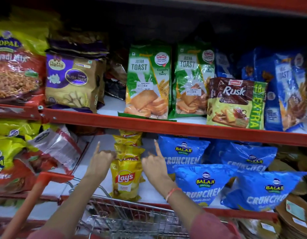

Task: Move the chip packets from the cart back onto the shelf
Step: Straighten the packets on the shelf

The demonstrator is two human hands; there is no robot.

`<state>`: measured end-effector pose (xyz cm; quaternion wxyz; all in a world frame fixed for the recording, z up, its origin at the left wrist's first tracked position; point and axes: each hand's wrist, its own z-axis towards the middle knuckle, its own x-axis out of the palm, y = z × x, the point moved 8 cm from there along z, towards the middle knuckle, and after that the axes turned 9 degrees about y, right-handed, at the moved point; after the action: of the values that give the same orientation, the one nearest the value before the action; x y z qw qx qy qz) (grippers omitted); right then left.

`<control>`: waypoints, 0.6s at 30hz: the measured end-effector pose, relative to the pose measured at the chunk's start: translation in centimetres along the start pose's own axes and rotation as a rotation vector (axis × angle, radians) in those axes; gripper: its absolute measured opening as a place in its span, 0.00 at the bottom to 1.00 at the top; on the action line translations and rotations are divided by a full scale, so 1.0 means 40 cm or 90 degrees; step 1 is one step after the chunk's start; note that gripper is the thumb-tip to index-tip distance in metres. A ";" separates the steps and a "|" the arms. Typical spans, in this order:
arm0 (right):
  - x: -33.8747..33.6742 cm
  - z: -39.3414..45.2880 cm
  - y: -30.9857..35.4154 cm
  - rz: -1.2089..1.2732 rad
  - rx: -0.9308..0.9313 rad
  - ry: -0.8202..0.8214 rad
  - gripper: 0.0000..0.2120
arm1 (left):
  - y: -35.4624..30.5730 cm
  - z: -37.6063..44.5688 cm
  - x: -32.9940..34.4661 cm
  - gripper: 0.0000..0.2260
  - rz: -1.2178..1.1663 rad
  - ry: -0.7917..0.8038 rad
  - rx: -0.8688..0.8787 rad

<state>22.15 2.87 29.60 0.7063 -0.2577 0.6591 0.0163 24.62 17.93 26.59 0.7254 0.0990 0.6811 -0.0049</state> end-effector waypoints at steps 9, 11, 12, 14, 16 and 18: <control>0.054 -0.089 -0.161 0.192 -0.034 -0.108 0.32 | -0.169 -0.042 -0.096 0.22 -0.055 -0.126 0.040; 0.057 -0.138 -0.230 0.222 -0.011 -0.106 0.38 | -0.253 -0.044 -0.117 0.24 -0.088 -0.147 0.099; 0.061 -0.163 -0.268 0.231 0.000 -0.103 0.41 | -0.297 -0.041 -0.123 0.27 -0.109 -0.134 0.131; 0.081 -0.206 -0.344 0.226 0.023 -0.105 0.45 | -0.379 -0.032 -0.137 0.32 -0.164 -0.110 0.189; 0.120 -0.240 -0.421 0.211 0.053 -0.077 0.47 | -0.449 -0.025 -0.164 0.32 -0.197 -0.108 0.224; 0.146 -0.271 -0.497 0.210 0.079 -0.062 0.51 | -0.504 -0.017 -0.177 0.28 -0.205 -0.069 0.236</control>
<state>20.12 -20.37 30.95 0.7397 -0.1008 0.6572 0.1034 20.57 -2.62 30.80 0.7200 0.1202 0.6358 -0.2506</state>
